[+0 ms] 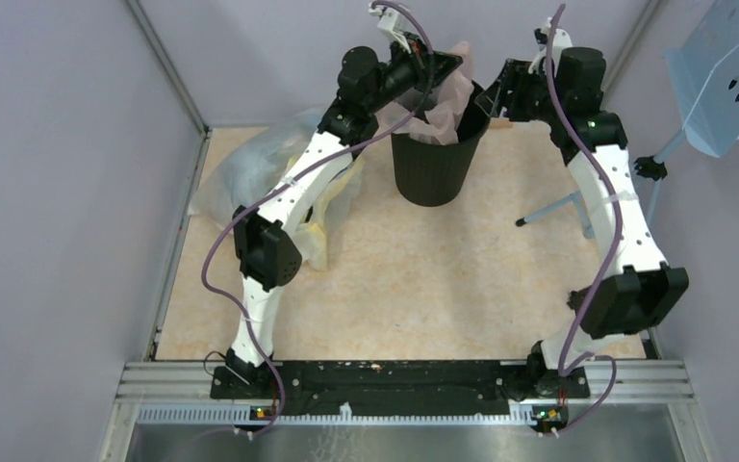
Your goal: Put the trash bags into the trash bin
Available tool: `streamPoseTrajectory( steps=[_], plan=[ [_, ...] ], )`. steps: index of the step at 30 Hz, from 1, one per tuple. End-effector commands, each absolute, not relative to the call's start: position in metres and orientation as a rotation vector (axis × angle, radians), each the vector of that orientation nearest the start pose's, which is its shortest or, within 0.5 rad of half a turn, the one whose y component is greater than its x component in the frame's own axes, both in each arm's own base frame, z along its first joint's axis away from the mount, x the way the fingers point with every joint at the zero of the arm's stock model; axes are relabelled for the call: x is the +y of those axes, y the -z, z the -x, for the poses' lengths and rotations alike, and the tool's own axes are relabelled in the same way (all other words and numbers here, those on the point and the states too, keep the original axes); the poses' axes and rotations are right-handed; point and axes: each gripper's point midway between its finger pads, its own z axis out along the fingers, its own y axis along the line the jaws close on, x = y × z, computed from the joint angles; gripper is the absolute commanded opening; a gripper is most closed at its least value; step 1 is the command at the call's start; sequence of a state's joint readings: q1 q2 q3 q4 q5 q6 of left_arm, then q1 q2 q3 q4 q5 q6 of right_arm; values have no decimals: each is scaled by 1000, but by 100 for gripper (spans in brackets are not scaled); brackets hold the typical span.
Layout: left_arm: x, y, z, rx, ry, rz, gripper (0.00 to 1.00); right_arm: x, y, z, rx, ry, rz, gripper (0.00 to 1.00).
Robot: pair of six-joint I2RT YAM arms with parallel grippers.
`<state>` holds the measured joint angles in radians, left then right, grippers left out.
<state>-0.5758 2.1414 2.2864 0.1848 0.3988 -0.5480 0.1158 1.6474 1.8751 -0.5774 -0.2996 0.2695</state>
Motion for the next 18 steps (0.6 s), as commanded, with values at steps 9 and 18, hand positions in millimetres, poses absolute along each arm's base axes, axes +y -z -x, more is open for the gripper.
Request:
streamPoseTrajectory(
  steps=[9,18],
  plan=[
    [-414,-510,-454,1197,1233,-406,0,145,-458,-409,1485,-601,395,73],
    [-433,-523,-422,1170,1367,-418,0,177,-453,-428,1482,-542,472,73]
  ],
)
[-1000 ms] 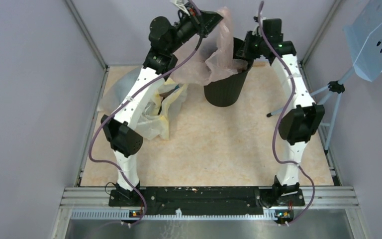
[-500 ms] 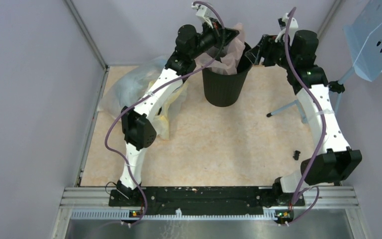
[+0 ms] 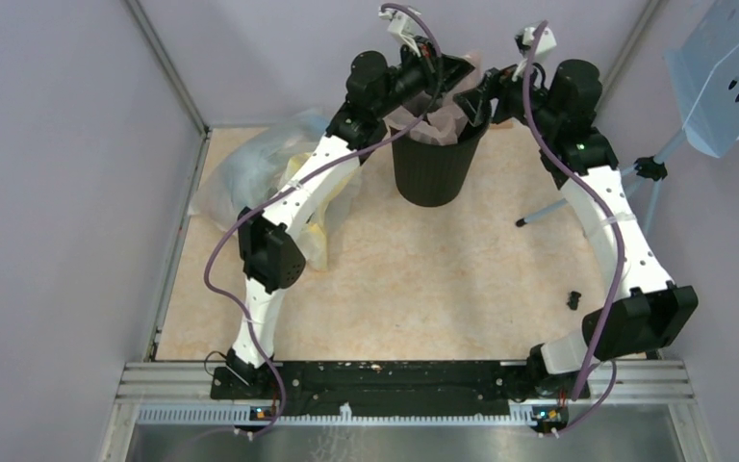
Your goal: Put the trash bags into the trash bin
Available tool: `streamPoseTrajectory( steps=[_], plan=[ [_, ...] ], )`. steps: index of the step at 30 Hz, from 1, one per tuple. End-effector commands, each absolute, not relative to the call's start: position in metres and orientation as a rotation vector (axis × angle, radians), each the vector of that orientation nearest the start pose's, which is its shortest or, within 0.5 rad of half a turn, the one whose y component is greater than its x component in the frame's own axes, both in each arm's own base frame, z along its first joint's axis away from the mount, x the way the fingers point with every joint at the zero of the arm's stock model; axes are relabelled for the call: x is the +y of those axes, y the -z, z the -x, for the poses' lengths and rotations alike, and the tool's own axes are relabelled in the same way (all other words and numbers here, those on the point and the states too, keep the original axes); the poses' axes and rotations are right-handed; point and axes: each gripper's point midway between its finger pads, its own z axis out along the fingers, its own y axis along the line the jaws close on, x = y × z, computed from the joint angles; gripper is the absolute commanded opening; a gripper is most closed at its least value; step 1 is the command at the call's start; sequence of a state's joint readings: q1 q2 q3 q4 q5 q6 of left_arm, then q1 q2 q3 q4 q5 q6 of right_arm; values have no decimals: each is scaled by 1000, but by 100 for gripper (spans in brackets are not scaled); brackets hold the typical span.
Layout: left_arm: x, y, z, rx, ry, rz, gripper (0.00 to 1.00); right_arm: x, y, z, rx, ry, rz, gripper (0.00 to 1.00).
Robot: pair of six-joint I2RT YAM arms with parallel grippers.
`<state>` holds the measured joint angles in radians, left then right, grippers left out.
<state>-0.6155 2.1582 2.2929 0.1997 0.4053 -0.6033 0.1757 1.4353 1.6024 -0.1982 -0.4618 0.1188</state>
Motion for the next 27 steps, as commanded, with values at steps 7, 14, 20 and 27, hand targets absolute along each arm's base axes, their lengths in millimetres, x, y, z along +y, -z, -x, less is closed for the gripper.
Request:
streamPoseTrajectory(
  steps=[7,14,20,27],
  plan=[
    [-431,-528,-407,1182,1360,-442,18,160,-449,-445,1514,-478,278,6],
    [-392,-544,-399,1244,1099,-446,79,164,-434,-433,1530,-532,276,0],
    [-338,-535,-403,1339,804,-355,99,168,-429,-426,1524,-583,267,0],
    [-287,-511,-421,1452,474,-268,99,172,-424,-425,1543,-606,279,0]
  ],
)
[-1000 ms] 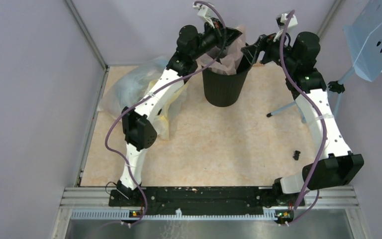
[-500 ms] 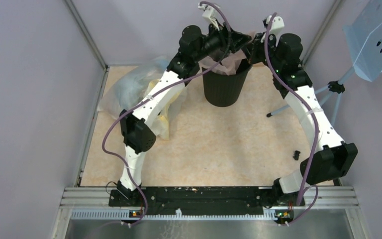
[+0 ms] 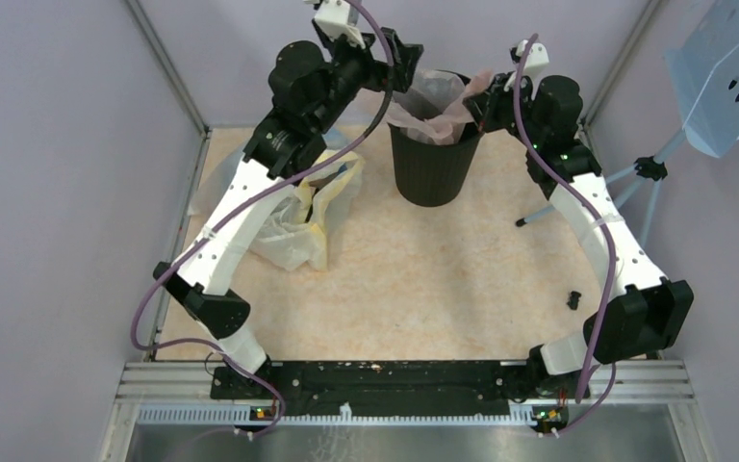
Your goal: Put the trash bags into the trash bin
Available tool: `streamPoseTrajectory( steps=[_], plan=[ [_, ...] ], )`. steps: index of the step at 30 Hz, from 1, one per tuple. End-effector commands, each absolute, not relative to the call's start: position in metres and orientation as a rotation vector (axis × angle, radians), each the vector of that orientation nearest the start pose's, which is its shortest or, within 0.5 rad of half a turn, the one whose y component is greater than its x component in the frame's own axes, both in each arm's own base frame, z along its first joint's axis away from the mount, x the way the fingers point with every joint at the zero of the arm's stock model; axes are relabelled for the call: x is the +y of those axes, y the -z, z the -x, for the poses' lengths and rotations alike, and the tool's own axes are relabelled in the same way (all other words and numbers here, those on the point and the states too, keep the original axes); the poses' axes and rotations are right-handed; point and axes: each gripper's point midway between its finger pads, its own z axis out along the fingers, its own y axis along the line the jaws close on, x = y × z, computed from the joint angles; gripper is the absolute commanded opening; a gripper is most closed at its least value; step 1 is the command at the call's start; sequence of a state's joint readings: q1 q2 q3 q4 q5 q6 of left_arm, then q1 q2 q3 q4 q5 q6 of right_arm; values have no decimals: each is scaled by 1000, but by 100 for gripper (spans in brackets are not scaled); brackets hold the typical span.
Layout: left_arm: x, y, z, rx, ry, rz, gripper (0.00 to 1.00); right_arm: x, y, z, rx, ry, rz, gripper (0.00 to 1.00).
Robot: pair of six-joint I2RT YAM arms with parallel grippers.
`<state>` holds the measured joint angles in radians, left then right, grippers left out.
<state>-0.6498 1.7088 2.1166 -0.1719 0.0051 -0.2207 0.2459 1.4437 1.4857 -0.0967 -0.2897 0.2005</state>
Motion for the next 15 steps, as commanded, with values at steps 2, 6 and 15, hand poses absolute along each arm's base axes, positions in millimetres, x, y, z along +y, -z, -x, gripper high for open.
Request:
streamPoseTrajectory(
  steps=[2,6,15],
  plan=[
    [-284,-495,-429,1499,399,-284,99,172,-423,-424,1546,-607,280,0],
    [-277,-461,-444,1606,278,-305,99,171,-420,-425,1554,-602,277,0],
    [-246,-412,-466,1750,202,-186,75,159,-411,-430,1637,-530,228,0]
  ],
)
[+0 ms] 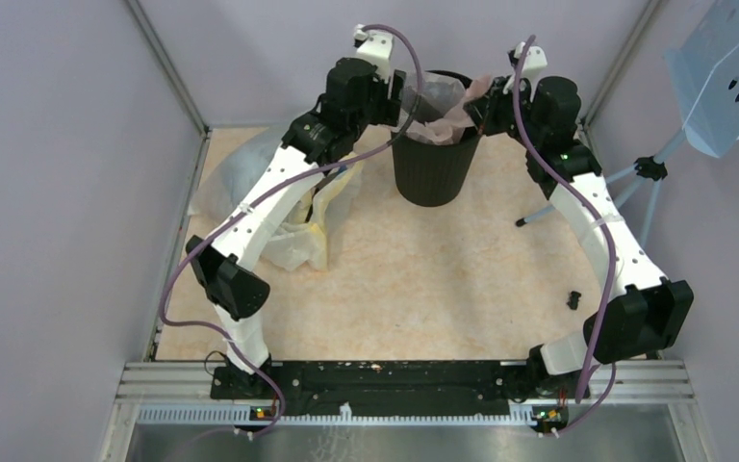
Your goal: Put the trash bags into the trash bin
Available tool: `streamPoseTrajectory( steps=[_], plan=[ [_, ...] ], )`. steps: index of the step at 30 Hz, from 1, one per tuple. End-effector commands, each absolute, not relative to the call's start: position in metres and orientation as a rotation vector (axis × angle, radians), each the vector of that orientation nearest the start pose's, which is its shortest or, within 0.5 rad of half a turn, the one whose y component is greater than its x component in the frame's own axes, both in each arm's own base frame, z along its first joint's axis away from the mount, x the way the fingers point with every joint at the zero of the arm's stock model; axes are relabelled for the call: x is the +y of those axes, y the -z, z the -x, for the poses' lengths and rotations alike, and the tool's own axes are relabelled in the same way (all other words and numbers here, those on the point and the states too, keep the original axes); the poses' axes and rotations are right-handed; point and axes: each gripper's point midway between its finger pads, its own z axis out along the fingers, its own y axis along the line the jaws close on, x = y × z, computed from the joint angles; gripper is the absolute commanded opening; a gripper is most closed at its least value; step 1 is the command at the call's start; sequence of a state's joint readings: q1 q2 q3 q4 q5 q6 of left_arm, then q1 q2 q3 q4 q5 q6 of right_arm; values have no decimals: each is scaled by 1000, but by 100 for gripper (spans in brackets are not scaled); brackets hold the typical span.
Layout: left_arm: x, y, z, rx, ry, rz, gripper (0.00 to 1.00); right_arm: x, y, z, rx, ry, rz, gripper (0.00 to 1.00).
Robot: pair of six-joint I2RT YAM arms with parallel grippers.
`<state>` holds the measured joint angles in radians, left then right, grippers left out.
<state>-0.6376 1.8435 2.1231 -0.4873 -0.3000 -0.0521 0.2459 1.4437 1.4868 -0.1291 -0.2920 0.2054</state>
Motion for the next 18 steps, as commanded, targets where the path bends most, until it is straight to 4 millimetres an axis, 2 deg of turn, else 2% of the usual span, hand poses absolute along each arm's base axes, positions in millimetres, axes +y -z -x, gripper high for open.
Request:
streamPoseTrajectory(
  steps=[1,3,5,7,9,11,16,18],
  plan=[
    [-243,-412,-465,1747,228,-178,67,154,-410,-429,1651,-506,214,1],
    [-244,-410,-463,1737,298,-187,47,144,-406,-429,1686,-453,181,7],
    [-247,-408,-459,1722,364,-193,29,131,-398,-428,1732,-390,129,22],
    [-250,-404,-455,1711,415,-200,15,121,-387,-425,1784,-340,82,37],
    [-252,-400,-451,1700,454,-203,4,108,-377,-423,1825,-282,23,45],
    [-250,-397,-446,1692,485,-183,0,97,-367,-421,1851,-248,-20,47],
    [-245,-389,-433,1675,579,-160,0,76,-344,-413,1892,-253,-106,47],
    [-242,-379,-430,1686,588,-154,0,72,-338,-408,1888,-273,-131,41]
  ],
)
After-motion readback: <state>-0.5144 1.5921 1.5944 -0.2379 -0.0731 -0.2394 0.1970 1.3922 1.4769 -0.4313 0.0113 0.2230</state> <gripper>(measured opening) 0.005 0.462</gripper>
